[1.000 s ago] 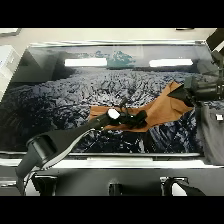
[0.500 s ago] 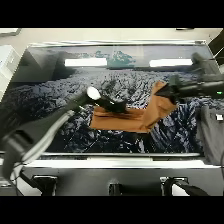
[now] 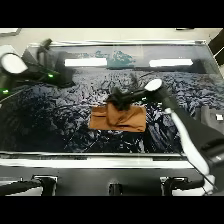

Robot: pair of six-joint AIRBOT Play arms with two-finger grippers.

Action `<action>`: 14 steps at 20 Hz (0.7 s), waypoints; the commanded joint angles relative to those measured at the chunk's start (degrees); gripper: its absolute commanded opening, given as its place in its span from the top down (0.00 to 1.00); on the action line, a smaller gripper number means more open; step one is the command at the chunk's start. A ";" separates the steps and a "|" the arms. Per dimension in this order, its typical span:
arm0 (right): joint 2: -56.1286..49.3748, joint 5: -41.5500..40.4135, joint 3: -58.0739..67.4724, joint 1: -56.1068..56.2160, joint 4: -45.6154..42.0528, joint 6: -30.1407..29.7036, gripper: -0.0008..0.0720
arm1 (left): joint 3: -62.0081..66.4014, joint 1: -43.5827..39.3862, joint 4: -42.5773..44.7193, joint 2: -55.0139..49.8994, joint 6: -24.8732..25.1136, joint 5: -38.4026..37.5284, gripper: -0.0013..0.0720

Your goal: Fold the clothes and pants, and hang the long-sleeved shirts on hangers.

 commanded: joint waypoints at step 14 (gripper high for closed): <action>2.95 22.82 -9.57 -31.26 -26.93 -1.62 0.09 | 0.02 0.94 3.65 5.79 0.85 -1.44 0.95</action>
